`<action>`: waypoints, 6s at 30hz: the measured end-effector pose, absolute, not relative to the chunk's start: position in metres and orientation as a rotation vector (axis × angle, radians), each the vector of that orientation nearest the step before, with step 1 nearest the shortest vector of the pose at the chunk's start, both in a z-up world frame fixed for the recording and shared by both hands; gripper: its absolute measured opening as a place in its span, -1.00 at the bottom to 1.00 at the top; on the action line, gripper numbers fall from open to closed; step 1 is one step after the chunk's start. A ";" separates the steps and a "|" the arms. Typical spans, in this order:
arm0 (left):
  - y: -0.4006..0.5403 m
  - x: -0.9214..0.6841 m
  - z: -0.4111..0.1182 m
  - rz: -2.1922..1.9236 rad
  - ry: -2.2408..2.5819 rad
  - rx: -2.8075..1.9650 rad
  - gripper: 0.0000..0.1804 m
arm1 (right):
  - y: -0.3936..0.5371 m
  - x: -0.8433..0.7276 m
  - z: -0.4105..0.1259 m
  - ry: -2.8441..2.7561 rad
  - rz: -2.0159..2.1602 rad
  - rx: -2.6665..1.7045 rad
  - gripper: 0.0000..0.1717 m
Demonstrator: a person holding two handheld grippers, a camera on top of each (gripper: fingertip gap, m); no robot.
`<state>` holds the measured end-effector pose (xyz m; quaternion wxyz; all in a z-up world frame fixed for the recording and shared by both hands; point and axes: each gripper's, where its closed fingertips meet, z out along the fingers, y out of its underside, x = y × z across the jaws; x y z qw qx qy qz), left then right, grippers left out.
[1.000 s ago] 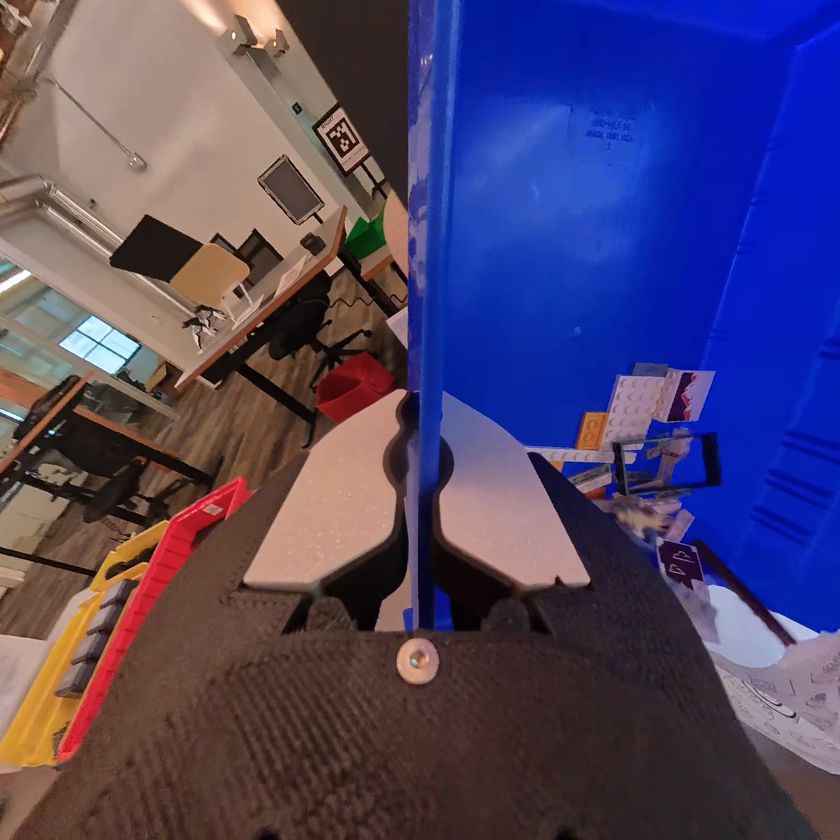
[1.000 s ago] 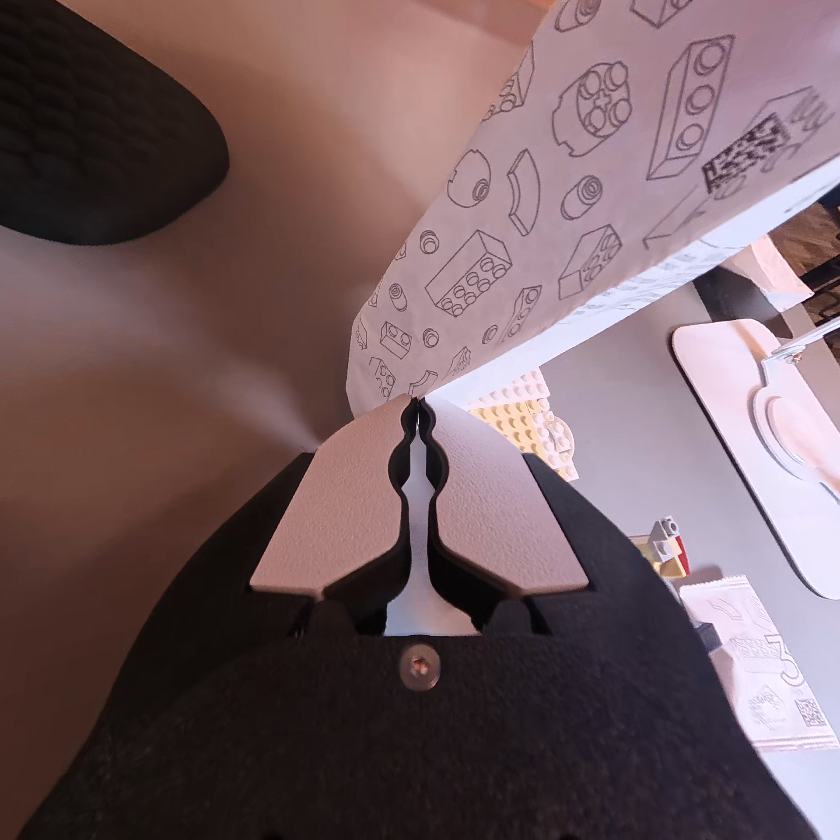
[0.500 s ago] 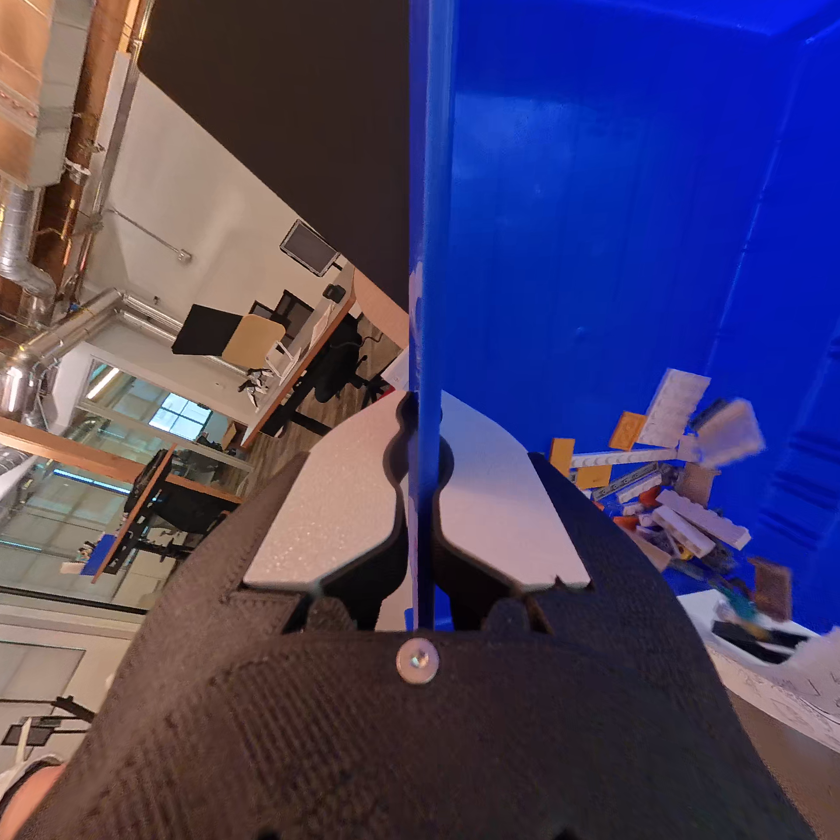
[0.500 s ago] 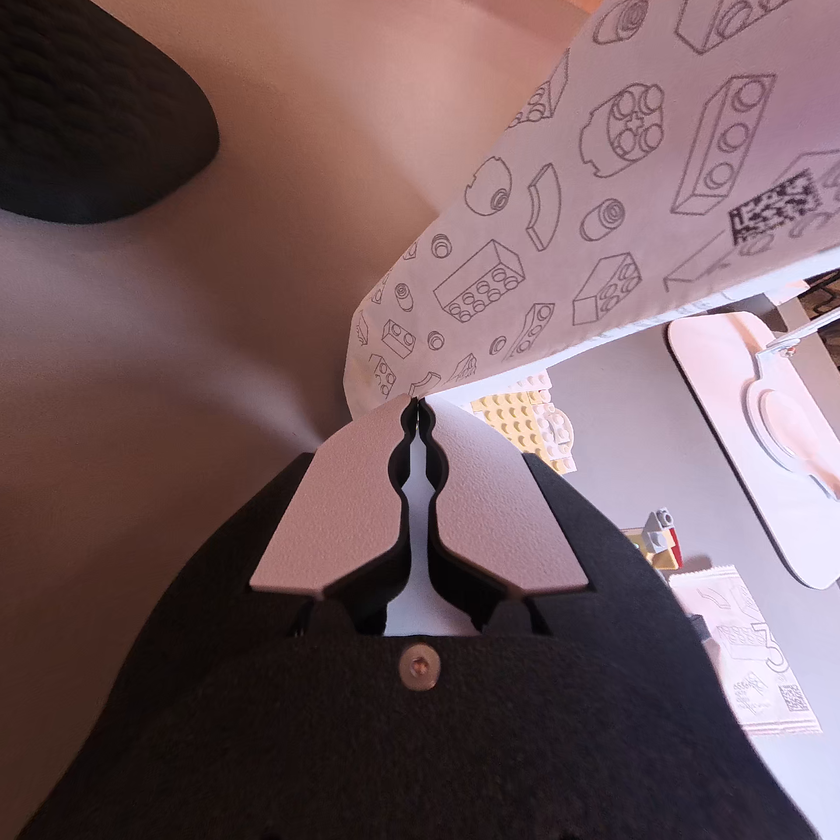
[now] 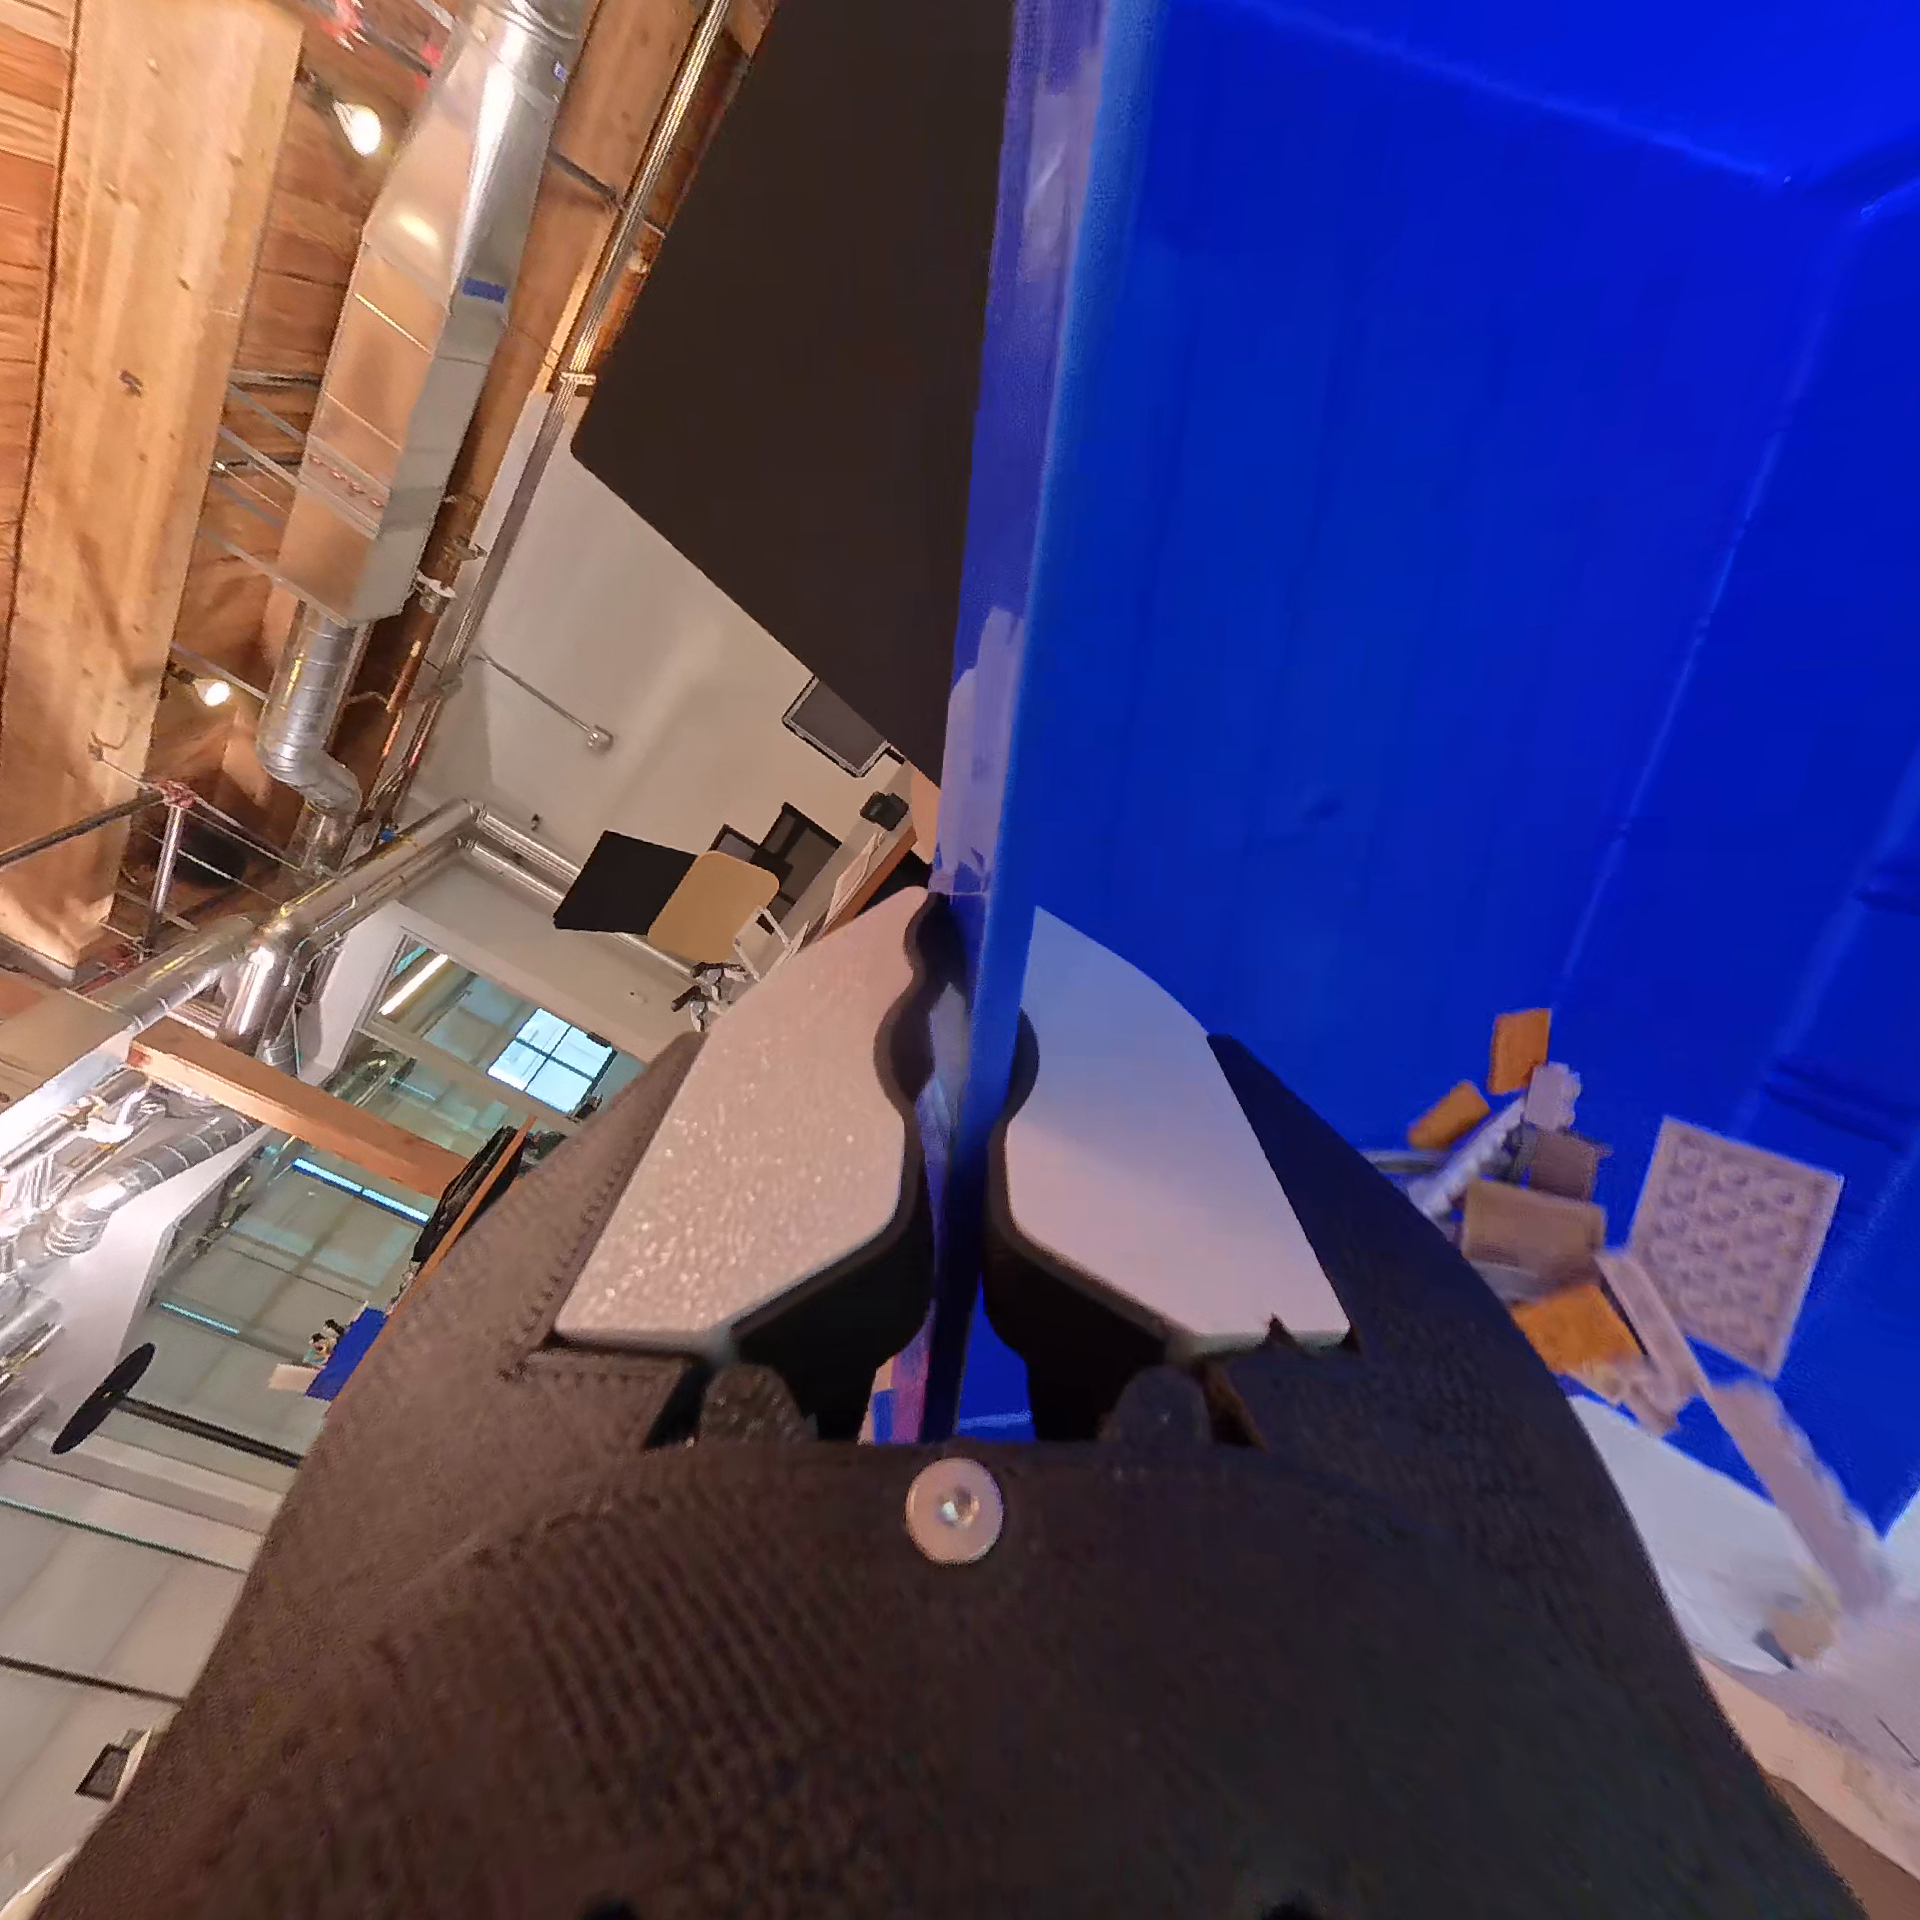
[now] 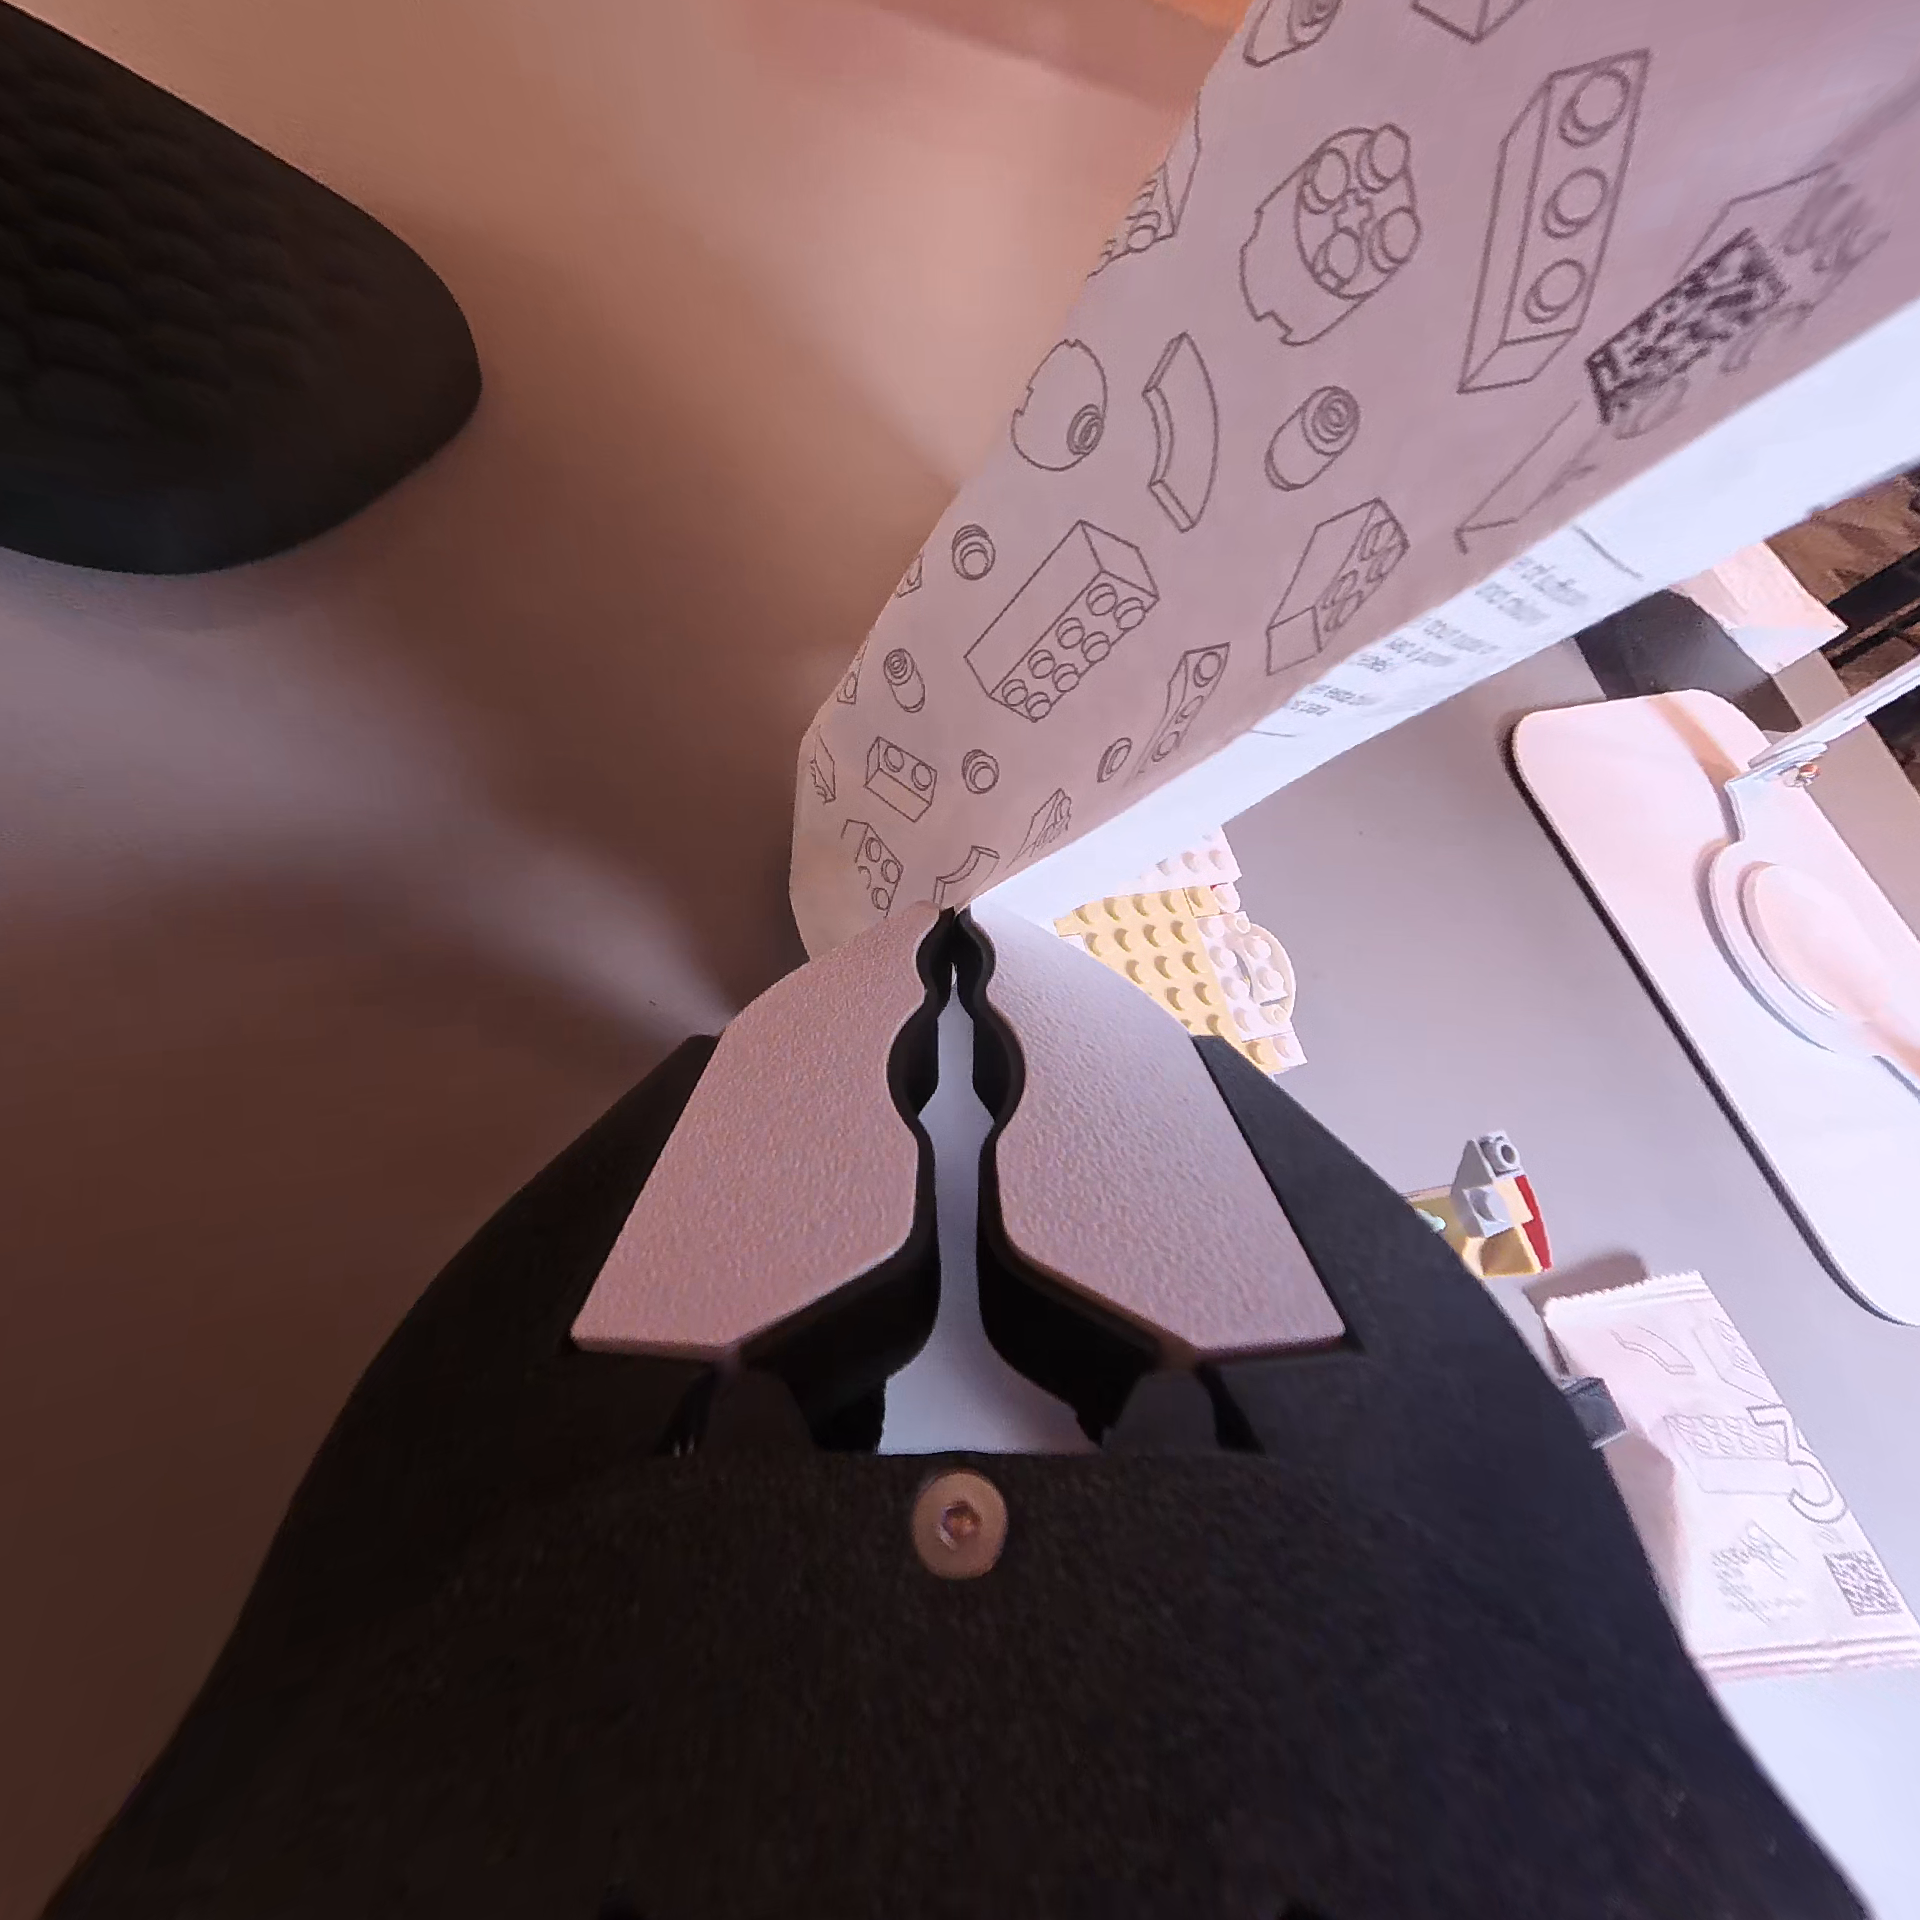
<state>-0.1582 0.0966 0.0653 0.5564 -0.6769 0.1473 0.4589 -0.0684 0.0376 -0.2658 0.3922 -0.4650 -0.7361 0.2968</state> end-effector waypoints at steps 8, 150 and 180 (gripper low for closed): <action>0.099 -0.152 0.052 1.067 0.367 -1.567 -0.94 | 0.040 -0.068 -0.265 -1.836 0.774 -1.195 -1.00; 0.040 -0.095 -0.255 -0.749 0.989 -1.773 -0.89 | 0.073 -0.010 -0.248 -1.745 0.935 -1.289 -0.98; -0.020 -0.100 -0.289 -0.419 1.267 -1.764 -0.87 | 0.247 -0.025 -0.289 -2.120 0.794 -1.796 -0.99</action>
